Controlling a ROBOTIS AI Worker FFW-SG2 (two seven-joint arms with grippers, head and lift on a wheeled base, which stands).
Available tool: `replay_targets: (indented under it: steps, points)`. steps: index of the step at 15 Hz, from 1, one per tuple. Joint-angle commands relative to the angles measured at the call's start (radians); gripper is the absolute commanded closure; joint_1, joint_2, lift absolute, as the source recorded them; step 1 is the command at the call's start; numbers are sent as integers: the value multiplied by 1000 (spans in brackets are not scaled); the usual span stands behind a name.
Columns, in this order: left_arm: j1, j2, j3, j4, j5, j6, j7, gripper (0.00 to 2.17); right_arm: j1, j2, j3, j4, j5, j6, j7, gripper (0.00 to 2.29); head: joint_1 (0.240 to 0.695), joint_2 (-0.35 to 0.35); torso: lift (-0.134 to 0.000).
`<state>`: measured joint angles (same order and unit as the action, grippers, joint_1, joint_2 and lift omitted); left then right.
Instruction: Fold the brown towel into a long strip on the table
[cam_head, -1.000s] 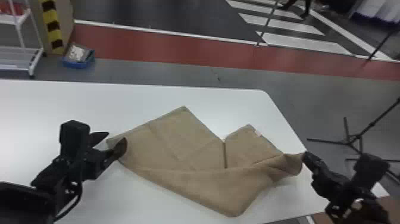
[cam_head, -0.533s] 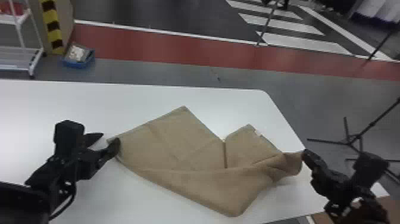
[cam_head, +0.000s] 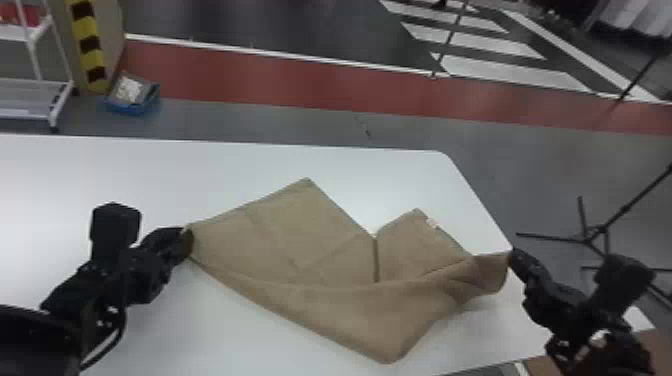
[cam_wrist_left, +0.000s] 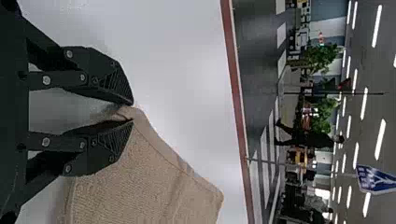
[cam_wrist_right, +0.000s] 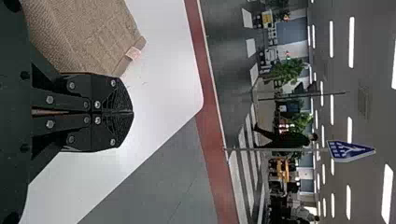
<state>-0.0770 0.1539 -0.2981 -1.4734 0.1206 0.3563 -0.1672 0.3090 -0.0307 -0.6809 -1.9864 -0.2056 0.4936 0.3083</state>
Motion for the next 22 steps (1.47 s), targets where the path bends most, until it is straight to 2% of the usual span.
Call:
replay_targets:
  steps: [1, 3, 6, 10, 11, 13, 15, 17, 19, 20, 21, 22]
  points:
    - [6, 3, 2, -12, 4, 14, 0, 1740, -4, 0, 3, 1, 0, 0, 0, 1332, 695, -350, -123]
    - [51, 3, 43, -84, 11, 17, 0, 1740, -5, 0, 8, 0, -1, 0, 0, 1332, 695, -350, -123]
    - [149, 6, 109, -298, 54, 60, 3, 1740, -8, -9, 18, -25, 2, 3, 0, 1332, 695, -350, -123]
    - [234, 36, 275, -616, 143, 278, 12, 1740, -106, -41, -22, -124, 15, 199, 17, 1332, 695, -350, -123]
    - [249, 53, 298, -677, 143, 306, 15, 1740, -120, -46, -35, -140, 14, 218, 18, 1332, 695, -350, -123]
    - [289, 56, 379, -795, 174, 398, 6, 1740, -148, -51, -54, -172, 5, 270, 18, 1332, 695, -350, -123]
    - [301, 56, 421, -848, 206, 456, 5, 1740, -163, -60, -32, -178, 2, 316, 20, 1332, 695, -350, -123]
    - [287, 58, 424, -843, 215, 465, 8, 1740, -177, -60, 58, -164, 35, 322, 20, 1332, 695, -349, -123]
    - [258, 56, 422, -806, 217, 465, 12, 1740, -220, -52, 144, -132, 89, 325, 18, 1332, 695, -319, -123]
    - [250, 56, 422, -780, 215, 465, 14, 1740, -235, -48, 167, -117, 104, 337, 18, 1325, 695, -275, -123]
    - [243, 58, 422, -752, 215, 462, 8, 1740, -245, -46, 189, -98, 115, 365, 20, 1170, 695, -258, -123]
    - [240, 58, 424, -736, 215, 456, 3, 1740, -226, -37, 198, -92, 112, 377, 23, 623, 695, -240, -123]
